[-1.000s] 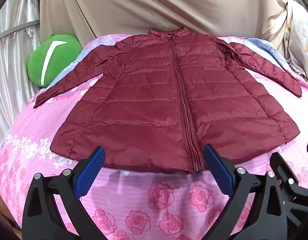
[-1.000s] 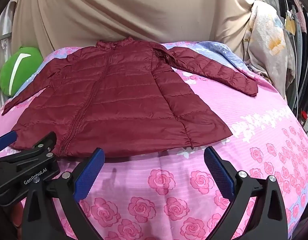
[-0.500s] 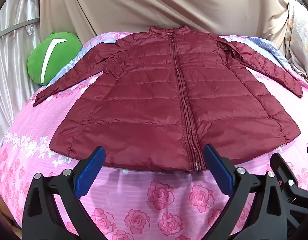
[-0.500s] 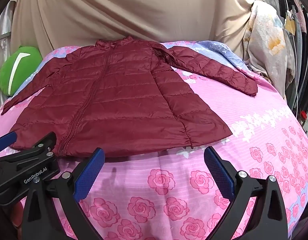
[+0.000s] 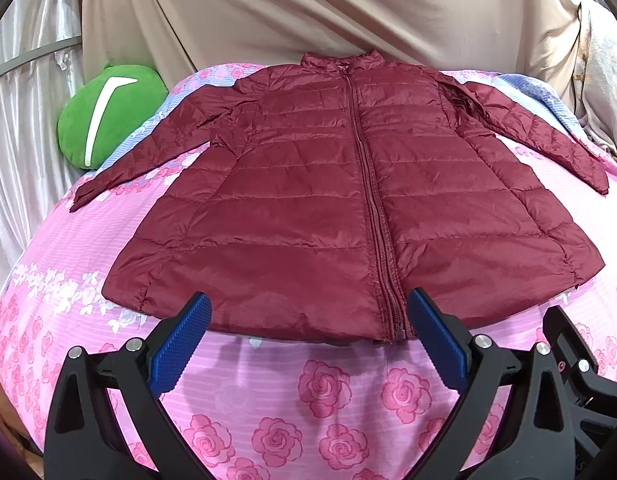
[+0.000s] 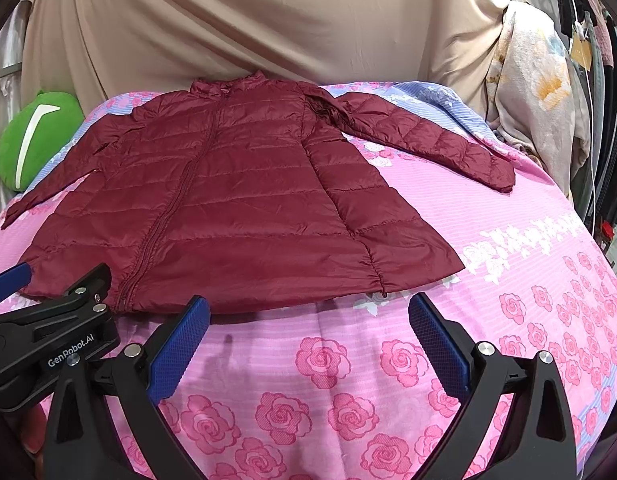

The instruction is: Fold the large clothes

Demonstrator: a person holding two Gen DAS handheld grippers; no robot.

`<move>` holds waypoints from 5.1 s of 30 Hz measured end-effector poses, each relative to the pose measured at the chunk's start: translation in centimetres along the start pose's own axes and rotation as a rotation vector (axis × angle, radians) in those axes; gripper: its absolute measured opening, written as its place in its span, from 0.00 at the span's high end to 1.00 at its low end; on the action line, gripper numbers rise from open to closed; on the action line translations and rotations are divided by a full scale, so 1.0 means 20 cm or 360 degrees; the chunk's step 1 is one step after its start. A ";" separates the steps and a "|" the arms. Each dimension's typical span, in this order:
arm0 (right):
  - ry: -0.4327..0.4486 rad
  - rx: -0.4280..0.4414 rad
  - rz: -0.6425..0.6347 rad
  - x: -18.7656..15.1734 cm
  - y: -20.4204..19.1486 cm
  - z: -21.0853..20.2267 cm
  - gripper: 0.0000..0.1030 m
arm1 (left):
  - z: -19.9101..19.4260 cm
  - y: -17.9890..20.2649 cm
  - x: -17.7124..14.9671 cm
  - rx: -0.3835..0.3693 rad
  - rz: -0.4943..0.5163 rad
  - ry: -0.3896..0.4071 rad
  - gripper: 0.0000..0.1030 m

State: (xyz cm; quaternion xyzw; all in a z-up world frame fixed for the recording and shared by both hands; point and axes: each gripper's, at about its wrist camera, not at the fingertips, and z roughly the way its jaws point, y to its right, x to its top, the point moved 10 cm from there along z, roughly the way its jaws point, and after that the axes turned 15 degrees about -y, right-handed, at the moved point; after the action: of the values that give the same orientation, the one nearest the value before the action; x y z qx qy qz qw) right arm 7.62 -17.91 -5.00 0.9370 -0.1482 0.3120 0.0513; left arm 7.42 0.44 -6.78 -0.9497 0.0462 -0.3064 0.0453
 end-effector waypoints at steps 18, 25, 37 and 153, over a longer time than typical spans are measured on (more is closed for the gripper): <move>-0.0004 -0.0004 -0.0003 -0.01 -0.01 0.00 0.05 | 0.00 -0.02 -0.01 0.0000 -0.0012 -0.0016 0.07; -0.0007 -0.0004 -0.0001 -0.01 0.00 0.01 0.05 | 0.01 -0.02 -0.02 0.0001 -0.0011 -0.0017 0.07; -0.0012 -0.0004 -0.0001 -0.02 0.00 0.02 0.05 | 0.01 -0.02 -0.03 0.0000 -0.0013 -0.0021 0.07; 0.0218 0.0234 -0.0301 1.88 -0.09 0.62 0.43 | 1.13 -0.46 1.53 -0.0750 -0.0335 -0.0297 0.06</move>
State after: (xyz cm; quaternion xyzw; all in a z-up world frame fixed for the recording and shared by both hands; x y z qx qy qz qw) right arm 43.79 -27.76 7.68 0.9246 -0.0321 0.3790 0.0216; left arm 45.99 7.41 -6.34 -0.9578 0.0130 -0.2013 -0.2050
